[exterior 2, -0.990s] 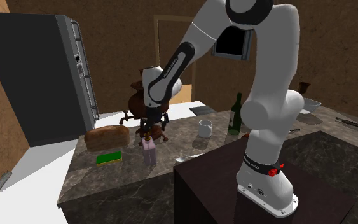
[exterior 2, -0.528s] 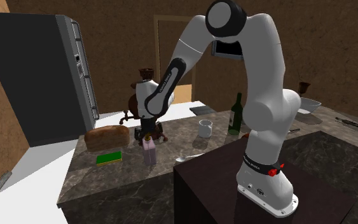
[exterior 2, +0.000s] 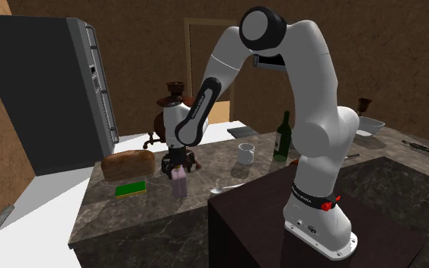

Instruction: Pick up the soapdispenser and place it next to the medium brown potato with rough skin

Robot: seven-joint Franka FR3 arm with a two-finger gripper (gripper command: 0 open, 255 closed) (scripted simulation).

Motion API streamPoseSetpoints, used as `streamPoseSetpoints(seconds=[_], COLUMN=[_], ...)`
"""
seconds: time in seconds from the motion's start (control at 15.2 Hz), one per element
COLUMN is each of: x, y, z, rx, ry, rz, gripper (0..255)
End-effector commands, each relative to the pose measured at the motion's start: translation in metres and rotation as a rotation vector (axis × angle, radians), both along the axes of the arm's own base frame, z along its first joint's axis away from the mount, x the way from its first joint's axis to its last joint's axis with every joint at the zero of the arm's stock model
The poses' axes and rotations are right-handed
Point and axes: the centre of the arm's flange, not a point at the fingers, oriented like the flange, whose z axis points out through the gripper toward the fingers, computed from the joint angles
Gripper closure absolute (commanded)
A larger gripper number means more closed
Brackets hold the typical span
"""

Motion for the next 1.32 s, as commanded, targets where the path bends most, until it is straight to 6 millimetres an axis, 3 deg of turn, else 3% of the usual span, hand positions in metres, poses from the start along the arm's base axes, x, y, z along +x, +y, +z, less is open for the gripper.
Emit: streamPoseSetpoints(seconds=[0.0,0.2,0.26,0.86,1.25], x=[0.0,0.0,0.0,0.0,0.0], y=[0.0,0.0,0.0,0.0,0.0], z=[-0.001,0.0,0.0,-0.001,0.031], rx=[0.0,0.0,0.0,0.0,0.0], ry=[0.0,0.0,0.0,0.0,0.0], rz=[0.0,0.0,0.0,0.0,0.0], gripper=[0,0,255,255,255])
